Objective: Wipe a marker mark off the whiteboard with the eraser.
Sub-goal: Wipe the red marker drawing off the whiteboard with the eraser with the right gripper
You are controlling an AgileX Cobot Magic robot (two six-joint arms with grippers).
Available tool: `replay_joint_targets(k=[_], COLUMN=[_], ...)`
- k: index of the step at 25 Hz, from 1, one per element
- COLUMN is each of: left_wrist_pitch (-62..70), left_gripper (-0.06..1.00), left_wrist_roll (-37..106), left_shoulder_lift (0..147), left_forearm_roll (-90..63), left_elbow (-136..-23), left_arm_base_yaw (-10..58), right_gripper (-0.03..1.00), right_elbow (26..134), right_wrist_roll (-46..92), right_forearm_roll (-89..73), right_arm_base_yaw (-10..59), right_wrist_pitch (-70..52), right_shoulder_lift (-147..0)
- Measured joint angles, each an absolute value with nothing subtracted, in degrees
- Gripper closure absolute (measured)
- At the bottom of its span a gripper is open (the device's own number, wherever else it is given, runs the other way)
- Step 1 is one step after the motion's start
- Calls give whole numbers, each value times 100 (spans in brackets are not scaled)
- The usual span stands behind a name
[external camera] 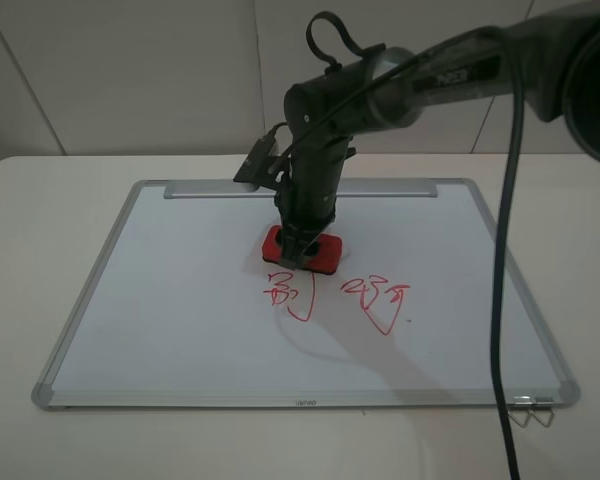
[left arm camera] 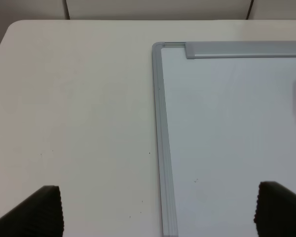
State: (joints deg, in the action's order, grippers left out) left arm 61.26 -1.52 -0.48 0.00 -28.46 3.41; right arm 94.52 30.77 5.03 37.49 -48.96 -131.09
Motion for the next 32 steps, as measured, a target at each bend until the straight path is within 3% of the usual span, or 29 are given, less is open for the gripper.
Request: replay_joint_targets(k=[11, 23, 32], left_wrist_pitch=[6126, 6126, 6126], left_gripper=[17, 17, 17], left_wrist_roll=[-152, -152, -152], left_shoulder_lift=[-48, -48, -48], left_forearm_roll=[0, 0, 0], left_elbow=[-2846, -2846, -2846], left_arm_base_yaw=[341, 341, 341], right_gripper=[48, 48, 48], right_elbow=[9436, 8377, 8166], right_wrist_roll=[3077, 3062, 3062], right_forearm_roll=[422, 292, 0], right_arm_base_yaw=[4033, 4436, 4831], right_wrist_pitch=[-5129, -4648, -4946], right_shoulder_lift=[-13128, -12611, -12488])
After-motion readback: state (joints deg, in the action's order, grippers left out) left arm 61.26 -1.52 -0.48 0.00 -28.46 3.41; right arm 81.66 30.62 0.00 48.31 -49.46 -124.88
